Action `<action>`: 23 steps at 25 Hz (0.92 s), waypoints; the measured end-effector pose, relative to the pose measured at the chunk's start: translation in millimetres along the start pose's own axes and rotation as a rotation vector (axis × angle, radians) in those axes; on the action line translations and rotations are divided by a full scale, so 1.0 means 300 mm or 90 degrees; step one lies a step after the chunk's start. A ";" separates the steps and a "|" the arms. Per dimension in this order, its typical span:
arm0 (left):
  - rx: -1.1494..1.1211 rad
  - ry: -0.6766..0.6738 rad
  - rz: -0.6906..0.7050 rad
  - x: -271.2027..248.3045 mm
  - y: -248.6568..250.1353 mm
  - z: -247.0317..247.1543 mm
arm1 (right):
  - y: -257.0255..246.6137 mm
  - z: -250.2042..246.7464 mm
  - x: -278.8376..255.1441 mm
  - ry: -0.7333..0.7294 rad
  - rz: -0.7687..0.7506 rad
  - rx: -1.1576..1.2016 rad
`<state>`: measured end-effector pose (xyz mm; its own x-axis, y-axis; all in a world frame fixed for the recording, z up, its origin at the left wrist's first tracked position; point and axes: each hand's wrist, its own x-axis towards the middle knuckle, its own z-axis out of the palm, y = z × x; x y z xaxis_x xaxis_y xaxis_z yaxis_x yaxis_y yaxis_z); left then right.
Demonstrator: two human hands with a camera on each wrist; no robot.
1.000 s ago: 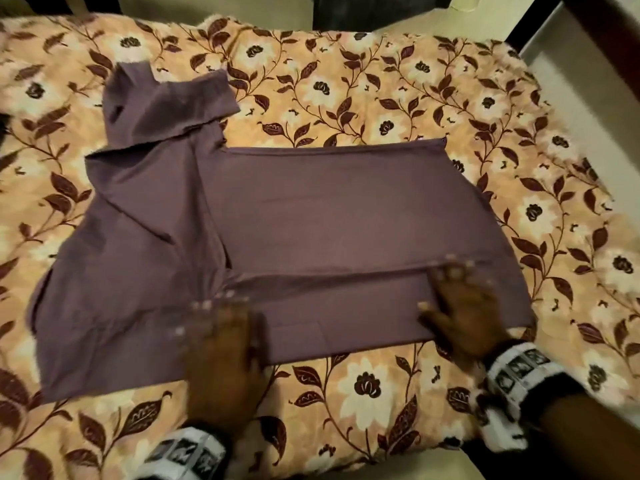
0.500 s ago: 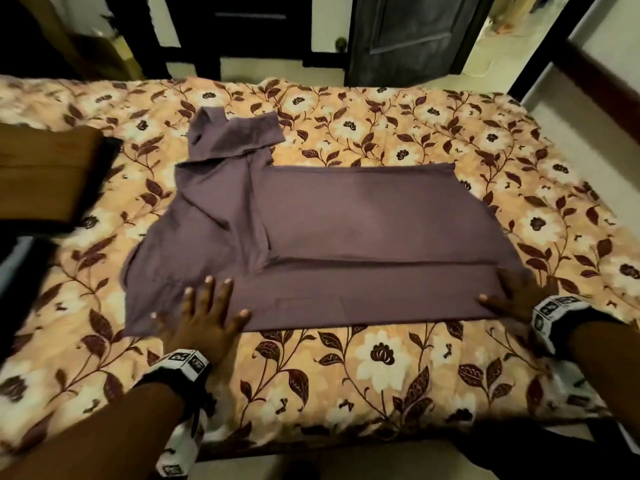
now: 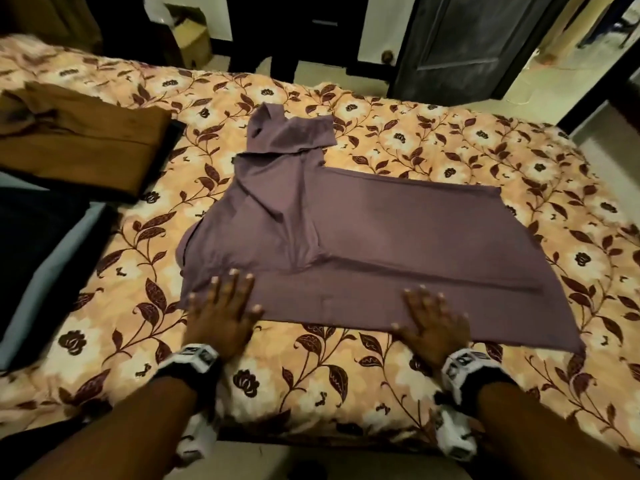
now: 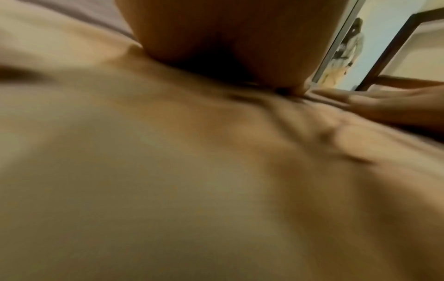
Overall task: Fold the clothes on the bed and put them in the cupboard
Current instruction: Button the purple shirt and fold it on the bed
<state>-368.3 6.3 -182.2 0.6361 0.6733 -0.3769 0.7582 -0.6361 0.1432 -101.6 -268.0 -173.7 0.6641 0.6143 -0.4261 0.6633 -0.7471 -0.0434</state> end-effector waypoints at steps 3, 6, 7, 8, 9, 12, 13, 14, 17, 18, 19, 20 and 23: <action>-0.044 -0.011 -0.135 -0.065 -0.224 -0.095 | 0.350 -0.084 0.028 0.029 0.148 -0.035; -0.137 0.198 -0.170 -0.041 -0.171 -0.160 | 0.295 -0.198 0.142 0.108 0.107 -0.074; -0.185 0.267 -0.140 -0.008 -0.155 -0.174 | 0.160 -0.249 0.199 0.156 0.037 -0.068; -0.235 0.288 -0.094 0.020 -0.148 -0.178 | 0.009 -0.304 0.260 0.155 -0.036 -0.045; -0.290 0.266 -0.055 0.042 -0.151 -0.172 | -0.154 -0.361 0.320 0.157 -0.106 -0.018; -0.376 0.192 -0.056 0.066 -0.196 -0.112 | -0.543 -0.460 0.555 0.126 -0.296 0.025; -0.384 0.196 -0.066 0.064 -0.201 -0.094 | -0.652 -0.492 0.613 0.140 -0.339 0.031; -0.394 0.204 -0.070 0.067 -0.206 -0.079 | -0.767 -0.530 0.670 0.156 -0.376 0.019; -0.415 0.217 -0.081 0.088 -0.211 -0.069 | -1.027 -0.617 0.837 0.148 -0.386 -0.024; -0.430 0.215 -0.089 0.093 -0.213 -0.066 | -1.078 -0.628 0.897 0.120 -0.369 -0.033; -0.446 0.215 -0.093 0.095 -0.214 -0.065 | -1.118 -0.633 0.948 0.096 -0.356 -0.048; -0.458 0.216 -0.094 0.092 -0.212 -0.064 | -1.146 -0.632 0.986 0.085 -0.348 -0.071; -0.466 0.197 -0.090 0.095 -0.209 -0.072 | -1.137 -0.640 1.019 0.162 -0.312 -0.093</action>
<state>-394.7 73.3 -182.2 0.4561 0.8714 -0.1807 0.6682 -0.2012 0.7163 -58.5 223.3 -115.7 0.3173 0.9354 -0.1561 0.9434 -0.3281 -0.0486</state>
